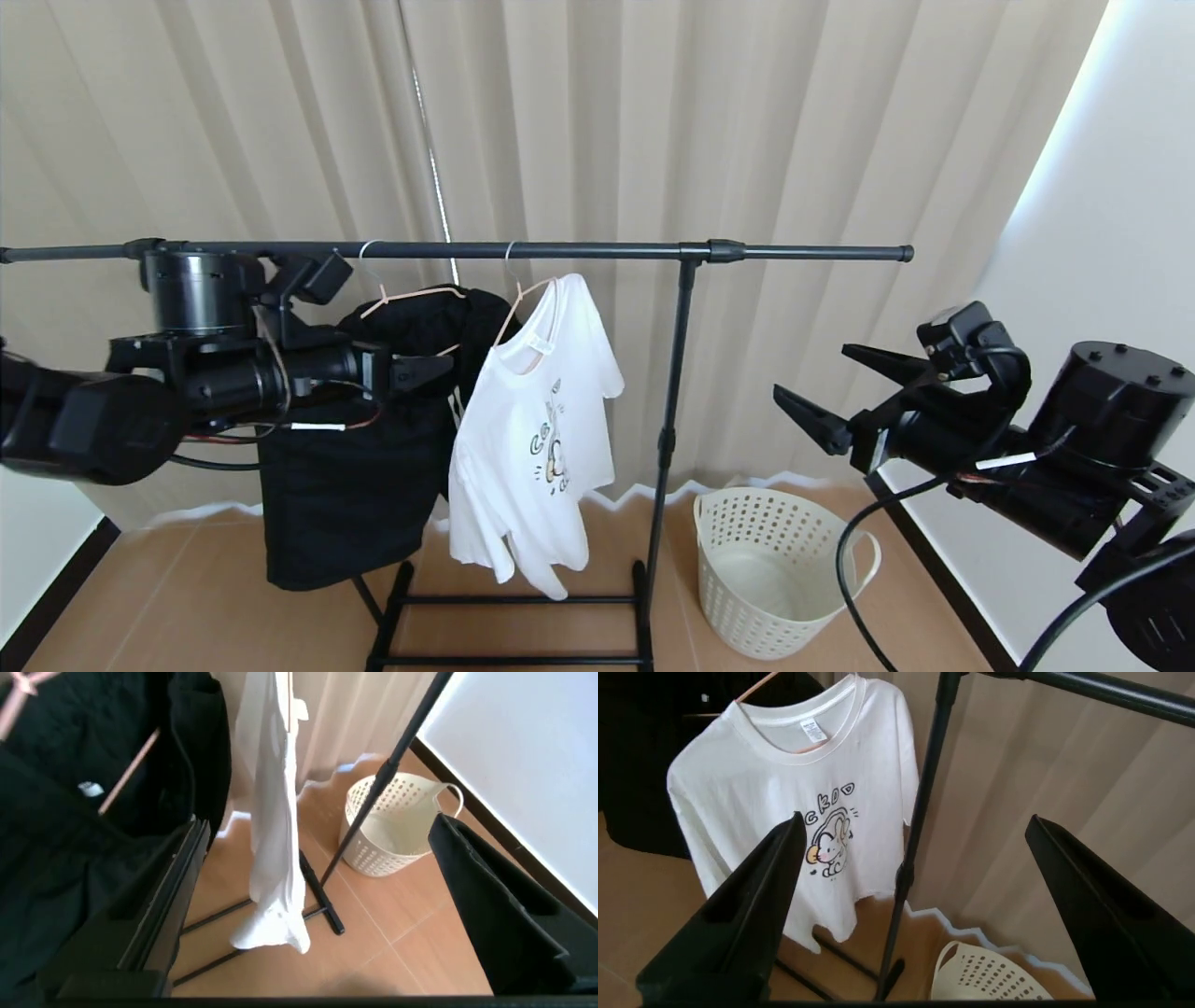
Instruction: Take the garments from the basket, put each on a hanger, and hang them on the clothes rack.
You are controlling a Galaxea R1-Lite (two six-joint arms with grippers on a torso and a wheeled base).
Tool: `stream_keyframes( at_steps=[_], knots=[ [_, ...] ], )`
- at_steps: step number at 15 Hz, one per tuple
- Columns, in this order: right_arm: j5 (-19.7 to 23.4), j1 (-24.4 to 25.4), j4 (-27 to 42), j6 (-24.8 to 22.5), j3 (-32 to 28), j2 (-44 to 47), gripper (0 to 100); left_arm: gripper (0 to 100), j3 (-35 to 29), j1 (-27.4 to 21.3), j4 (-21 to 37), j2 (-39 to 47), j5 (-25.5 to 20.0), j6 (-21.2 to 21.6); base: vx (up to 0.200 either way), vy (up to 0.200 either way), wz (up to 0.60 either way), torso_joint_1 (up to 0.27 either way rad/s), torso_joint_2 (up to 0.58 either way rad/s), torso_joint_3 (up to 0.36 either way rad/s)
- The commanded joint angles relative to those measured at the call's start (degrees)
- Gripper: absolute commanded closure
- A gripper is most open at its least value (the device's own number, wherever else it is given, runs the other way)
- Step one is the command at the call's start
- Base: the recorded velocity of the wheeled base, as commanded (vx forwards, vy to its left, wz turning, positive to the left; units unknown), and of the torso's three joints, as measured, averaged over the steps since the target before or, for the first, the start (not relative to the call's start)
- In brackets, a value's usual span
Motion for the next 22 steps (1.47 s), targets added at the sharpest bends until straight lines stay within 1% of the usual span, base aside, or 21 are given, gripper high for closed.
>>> stream_keyframes(
  at_steps=[1,2,3,4,5,6,7,8,10,11,12,13,14,15,16,17,18,19,20,21,22],
  knots=[
    [-1.9,-0.1,1.1,0.0,2.2,-6.2,0,0,10.6,1.9,-3.8,-14.2,-0.1,0.2,0.0,0.0,0.0,0.0,0.0,0.0],
    [-2.7,-0.1,1.5,0.0,2.4,-7.3,0,0,11.8,2.0,-4.2,-15.6,-0.1,0.1,0.0,0.0,0.0,0.0,0.0,0.0],
    [-5.2,0.3,4.0,0.0,4.4,-11.4,0,0,16.0,2.1,-4.2,-21.2,-0.1,0.1,0.0,0.0,0.0,0.0,0.0,0.0],
    [-5.6,0.7,4.1,-0.6,9.4,-14.8,0,0,20.0,2.4,-4.2,-25.9,-0.1,0.2,0.0,0.0,0.0,0.0,0.0,0.0],
    [-5.9,2.6,4.0,-2.1,13.0,-18.2,0,0,24.5,2.5,-4.1,-30.9,-0.2,0.3,0.0,0.0,0.0,0.0,0.0,0.0],
    [-8.1,4.8,5.0,-2.7,15.6,-23.0,0,0,29.1,2.6,-4.1,-36.1,-0.4,0.3,0.0,0.0,0.0,0.0,0.0,0.0],
    [-11.5,5.9,6.4,-2.7,18.0,-26.2,0,0,32.5,2.6,-4.0,-39.4,-0.4,0.3,0.0,0.0,0.0,0.0,0.0,0.0],
    [-13.5,6.8,7.5,-2.7,19.9,-28.8,0,0,35.5,2.6,-4.1,-41.8,-0.4,0.3,0.0,0.0,0.0,0.0,0.0,0.0],
    [-14.2,8.3,10.5,-2.5,25.0,-35.2,0,0,41.9,2.6,-4.1,-47.2,-0.4,0.4,0.0,0.0,0.0,0.0,0.0,0.0],
    [-14.2,8.4,11.5,-2.6,26.1,-37.1,0,0,43.6,2.6,-4.0,-49.0,-0.4,0.3,0.0,0.0,0.0,0.0,0.0,0.0],
    [-14.3,8.5,20.0,-2.1,26.1,-44.2,0,0,49.0,3.1,-3.9,-54.2,-0.4,-0.2,0.0,0.0,0.0,0.0,0.0,0.0],
    [-14.4,8.5,25.6,-2.1,26.1,-48.9,0,0,51.4,4.0,-3.6,-57.1,-0.4,-0.3,0.0,0.0,0.0,0.0,0.0,0.0],
    [-14.4,8.5,36.5,-2.2,26.1,-58.0,0,0,53.3,6.2,-0.2,-62.7,-0.4,-0.4,0.0,0.0,0.0,0.0,0.0,0.0],
    [-14.3,8.4,40.0,-2.1,26.1,-60.5,0,0,53.3,6.6,2.1,-64.5,-0.4,-0.8,0.0,0.0,0.0,0.0,0.0,0.0],
    [-14.5,7.9,50.1,-2.1,26.1,-67.9,0,0,53.3,6.2,9.9,-70.1,-0.4,-2.3,0.0,0.0,0.0,0.0,0.0,0.0],
    [-14.5,6.8,56.3,-2.1,26.1,-72.8,0,0,53.1,5.2,14.0,-72.4,-0.4,-2.4,0.0,0.0,0.0,0.0,0.0,0.0],
    [-14.5,5.4,59.9,-2.0,26.1,-76.5,0,0,53.1,4.0,16.3,-73.8,-0.4,-2.6,0.0,0.0,0.0,0.0,0.0,0.0],
    [-14.4,4.4,61.5,-1.9,26.1,-78.6,0,0,53.3,3.5,17.3,-74.6,-0.4,-2.6,0.0,0.0,0.0,0.0,0.0,0.0],
    [-14.2,2.5,65.3,-1.6,26.1,-82.7,0,0,53.3,2.6,19.9,-75.8,-0.4,-2.6,0.0,0.0,0.0,0.0,0.0,0.0],
    [-14.2,2.5,65.9,-1.6,26.1,-83.3,0,0,53.3,2.6,20.4,-75.9,-0.4,-2.7,0.0,0.0,0.0,0.0,0.0,0.0],
    [-14.2,1.5,68.0,-0.7,26.1,-85.7,0,0,53.1,1.7,22.6,-75.9,-0.4,-3.4,0.0,0.0,0.0,0.0,0.0,0.0]
  ],
)
